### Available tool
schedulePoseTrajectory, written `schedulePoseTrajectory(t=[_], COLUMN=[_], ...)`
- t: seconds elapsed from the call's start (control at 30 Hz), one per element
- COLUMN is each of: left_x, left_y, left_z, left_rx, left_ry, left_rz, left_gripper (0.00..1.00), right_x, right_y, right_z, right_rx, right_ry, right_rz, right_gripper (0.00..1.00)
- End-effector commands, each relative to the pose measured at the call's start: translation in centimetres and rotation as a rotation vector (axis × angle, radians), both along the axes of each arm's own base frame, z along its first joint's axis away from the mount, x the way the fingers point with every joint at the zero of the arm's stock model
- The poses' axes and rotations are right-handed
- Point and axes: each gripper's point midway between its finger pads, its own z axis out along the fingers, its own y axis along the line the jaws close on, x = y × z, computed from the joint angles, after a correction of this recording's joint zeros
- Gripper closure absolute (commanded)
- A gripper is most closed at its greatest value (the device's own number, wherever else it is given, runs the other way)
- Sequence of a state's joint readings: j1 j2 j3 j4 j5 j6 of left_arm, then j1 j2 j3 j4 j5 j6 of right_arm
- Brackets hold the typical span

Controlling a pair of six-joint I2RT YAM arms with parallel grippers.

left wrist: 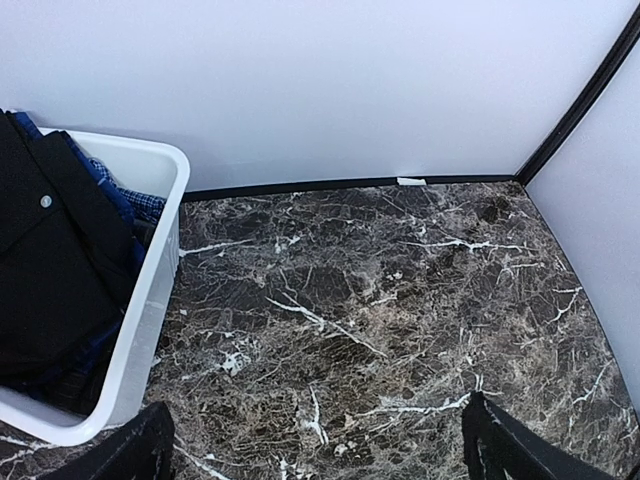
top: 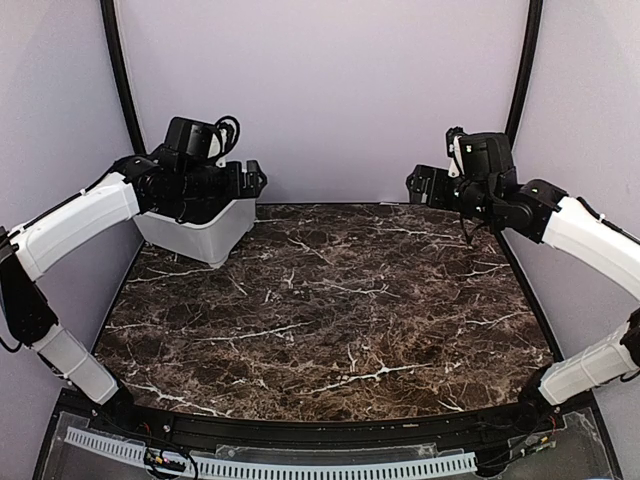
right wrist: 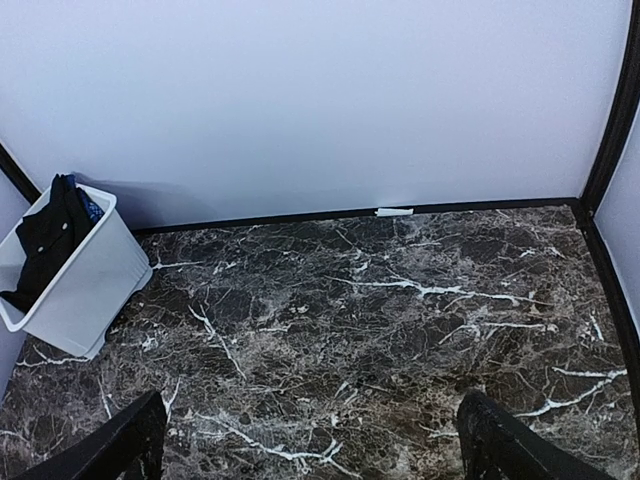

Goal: Fold and stack the long sleeve shirts
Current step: Pick up the crumpled shirt from the bin.

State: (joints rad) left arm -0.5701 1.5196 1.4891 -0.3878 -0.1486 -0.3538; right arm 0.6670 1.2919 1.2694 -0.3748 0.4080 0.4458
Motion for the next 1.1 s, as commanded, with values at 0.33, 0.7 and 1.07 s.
schedulePoseTrajectory(t=[0.33,0.7,1.07], left_x=[3.8,11.0,20.3], left_y=[3.8,11.4,17.4], left_z=[2.7,3.1,-5.9], left_rx=[0.069,0.097,0.120], left_ry=[-0.030,-0.021,0.060], left_rz=[0.164,0.446,0.657], left_gripper=[0.01,0.03,0.14], right_x=[-1.0,-1.5,-1.5], right_y=[-0.3,-0.2,2.1], right_z=[1.3,0.9,0.2], right_rx=[-0.012,-0.034,0.014], right_ry=[-0.051,-0.035,0.017], right_rz=[0.039,0.072,0.161], right_gripper=[0.01,0.01,0.01])
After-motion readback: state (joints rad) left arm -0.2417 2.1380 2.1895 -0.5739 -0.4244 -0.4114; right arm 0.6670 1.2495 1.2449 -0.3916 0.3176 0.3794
